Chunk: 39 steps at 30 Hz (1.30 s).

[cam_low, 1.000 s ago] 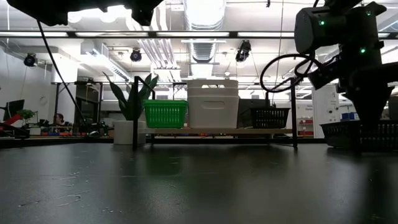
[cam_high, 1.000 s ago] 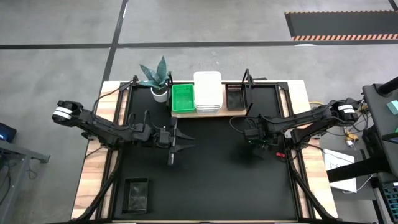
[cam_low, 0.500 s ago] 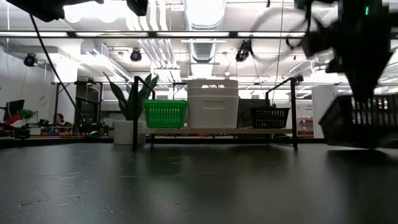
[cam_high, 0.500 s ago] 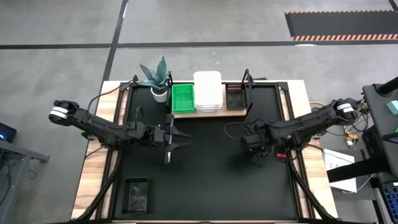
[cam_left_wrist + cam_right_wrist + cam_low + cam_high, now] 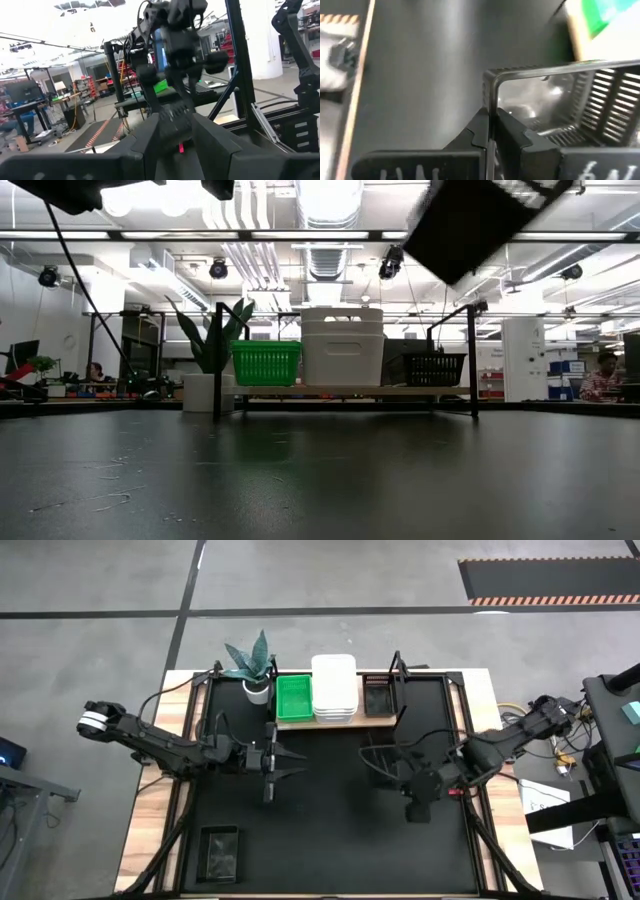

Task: Stack baskets on shelf by color
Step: Stack the right black bin into the black bin on the shelf

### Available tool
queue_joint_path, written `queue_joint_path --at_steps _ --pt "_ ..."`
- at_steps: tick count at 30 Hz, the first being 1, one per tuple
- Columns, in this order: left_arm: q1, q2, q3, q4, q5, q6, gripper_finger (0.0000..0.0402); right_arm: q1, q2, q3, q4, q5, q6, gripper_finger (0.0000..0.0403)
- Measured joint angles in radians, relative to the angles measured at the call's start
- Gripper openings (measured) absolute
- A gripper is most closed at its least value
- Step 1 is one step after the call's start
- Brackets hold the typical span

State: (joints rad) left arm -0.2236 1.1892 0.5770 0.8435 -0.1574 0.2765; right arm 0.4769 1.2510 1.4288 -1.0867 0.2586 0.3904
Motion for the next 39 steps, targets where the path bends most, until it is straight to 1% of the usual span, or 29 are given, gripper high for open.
queue_joint_path --at_steps 3,6,11,16,19,23,25,29,33,39 --pt "0.0 -0.002 0.0 0.001 0.0 0.001 0.0099 -0.023 0.0 0.055 -0.003 0.099 -0.085 0.0013" --pt "0.001 -0.004 0.0 0.002 0.0 0.002 0.0099 -0.083 0.0 0.082 -0.004 0.135 -0.168 0.0012" --pt "0.001 -0.003 -0.003 0.001 0.0 0.029 0.0099 -0.242 0.001 0.082 -0.005 0.135 -0.276 0.0012" --pt "0.001 -0.016 -0.004 0.005 -0.001 0.116 0.0099 -0.403 0.016 0.077 -0.02 0.132 -0.39 0.0012" --pt "0.001 -0.027 -0.01 0.003 -0.005 0.131 0.0099 -0.481 0.023 0.077 -0.019 0.126 -0.439 0.0012" --pt "0.002 -0.029 -0.015 -0.021 -0.009 0.133 0.0099 -0.564 0.036 0.077 -0.018 0.053 -0.481 0.0012" --pt "0.002 -0.032 -0.015 -0.021 -0.009 0.133 0.0099 -0.594 0.043 0.077 -0.018 0.024 -0.49 0.0012" --pt "0.002 -0.033 -0.015 -0.023 -0.009 0.133 0.0099 -0.627 0.063 0.077 -0.018 0.02 -0.517 0.0012" --pt "0.002 -0.033 -0.015 -0.024 -0.009 0.13 0.0099 -0.634 0.089 0.077 -0.024 0.018 -0.531 0.0012" --pt "0.002 -0.032 -0.02 -0.041 -0.018 0.129 0.0099 -0.633 0.11 0.072 -0.083 0.018 -0.535 0.0012"
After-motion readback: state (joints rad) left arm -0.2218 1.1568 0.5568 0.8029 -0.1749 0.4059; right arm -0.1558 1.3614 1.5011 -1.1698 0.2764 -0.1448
